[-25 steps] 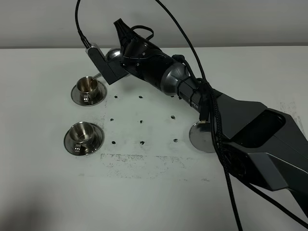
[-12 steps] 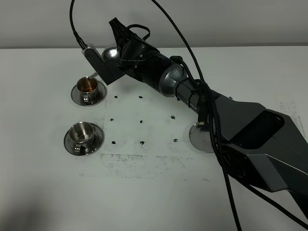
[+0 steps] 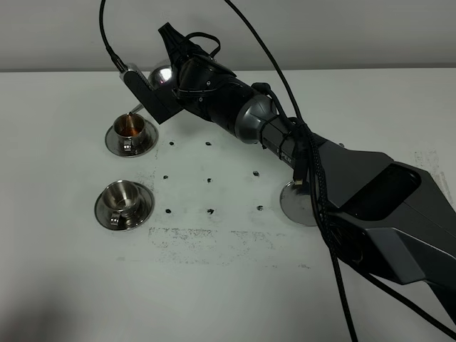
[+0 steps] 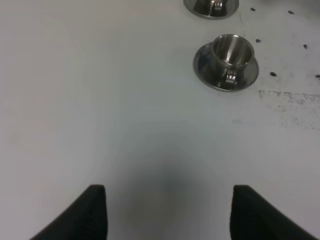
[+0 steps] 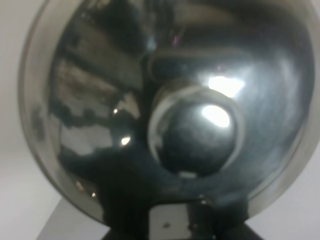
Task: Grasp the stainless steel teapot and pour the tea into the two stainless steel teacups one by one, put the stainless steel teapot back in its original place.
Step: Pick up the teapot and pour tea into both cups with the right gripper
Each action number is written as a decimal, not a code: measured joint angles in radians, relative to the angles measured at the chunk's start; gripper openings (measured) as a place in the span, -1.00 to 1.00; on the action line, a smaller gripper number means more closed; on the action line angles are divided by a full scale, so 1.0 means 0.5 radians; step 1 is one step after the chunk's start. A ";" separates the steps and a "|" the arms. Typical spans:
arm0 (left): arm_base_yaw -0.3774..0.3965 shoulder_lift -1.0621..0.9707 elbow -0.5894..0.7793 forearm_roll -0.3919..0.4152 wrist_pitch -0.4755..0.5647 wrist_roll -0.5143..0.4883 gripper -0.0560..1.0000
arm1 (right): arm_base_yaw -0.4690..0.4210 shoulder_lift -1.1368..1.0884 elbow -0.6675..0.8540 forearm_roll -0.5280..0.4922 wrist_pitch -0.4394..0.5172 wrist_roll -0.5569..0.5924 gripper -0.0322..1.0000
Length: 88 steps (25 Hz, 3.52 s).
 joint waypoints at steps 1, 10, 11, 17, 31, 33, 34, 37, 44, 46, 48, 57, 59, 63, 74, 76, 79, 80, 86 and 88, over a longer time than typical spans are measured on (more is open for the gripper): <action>0.000 0.000 0.000 0.000 0.000 0.000 0.09 | 0.000 0.000 0.000 0.000 -0.001 0.000 -0.60; 0.000 0.000 0.000 0.000 0.000 0.000 0.09 | -0.011 0.000 0.000 -0.030 -0.013 0.001 -0.60; 0.000 0.000 0.000 0.000 0.000 0.000 0.09 | -0.011 0.000 0.000 -0.037 -0.013 0.001 -0.60; 0.000 0.000 0.000 0.000 0.000 0.000 0.09 | -0.011 0.000 0.000 -0.060 -0.015 0.001 -0.60; 0.000 0.000 0.000 0.000 0.000 0.000 0.09 | -0.011 0.000 0.000 -0.112 -0.017 0.001 -0.60; 0.000 0.000 0.000 0.000 0.000 0.000 0.09 | -0.011 0.000 0.000 -0.115 -0.017 0.001 -0.60; 0.000 0.000 0.000 0.000 0.000 0.000 0.09 | -0.011 0.000 0.000 -0.120 -0.017 0.001 -0.60; 0.000 0.000 0.000 0.000 0.000 0.000 0.09 | -0.011 0.000 0.000 -0.132 -0.019 0.001 -0.60; 0.000 0.000 0.000 0.000 0.000 0.000 0.09 | -0.011 0.000 0.000 -0.160 -0.033 0.001 -0.60; 0.000 0.000 0.000 0.000 0.000 0.000 0.09 | -0.011 0.000 0.000 -0.160 -0.033 0.001 -0.60; 0.000 0.000 0.000 0.000 0.000 0.000 0.09 | -0.011 0.000 0.000 -0.161 -0.038 0.001 -0.60; 0.000 0.000 0.000 0.000 0.000 0.000 0.09 | -0.011 0.000 0.000 -0.199 -0.045 0.002 -0.60; 0.000 0.000 0.000 0.000 0.000 0.000 0.09 | -0.011 0.000 0.000 -0.201 -0.045 0.002 -0.60; 0.000 0.000 0.000 0.000 0.000 0.000 0.09 | -0.011 0.000 0.000 -0.207 -0.045 0.002 -0.60; 0.000 0.000 0.000 0.000 0.000 0.000 0.09 | -0.011 0.000 0.000 -0.204 -0.048 0.020 -0.60; 0.000 0.000 0.000 0.000 0.000 0.000 0.09 | -0.011 0.000 0.000 -0.192 -0.048 0.026 -0.60; 0.000 0.000 0.000 0.000 0.000 0.000 0.09 | -0.011 0.000 0.000 -0.178 -0.046 0.039 -0.60; 0.000 0.000 0.000 0.000 0.000 0.000 0.09 | -0.011 0.000 0.000 -0.173 -0.046 0.043 -0.60; 0.000 0.000 0.000 0.000 0.000 0.000 0.09 | -0.011 0.000 0.000 -0.076 -0.025 0.071 -0.60; 0.000 0.000 0.000 0.000 0.000 0.000 0.09 | -0.011 0.000 0.000 -0.023 -0.014 0.072 -0.60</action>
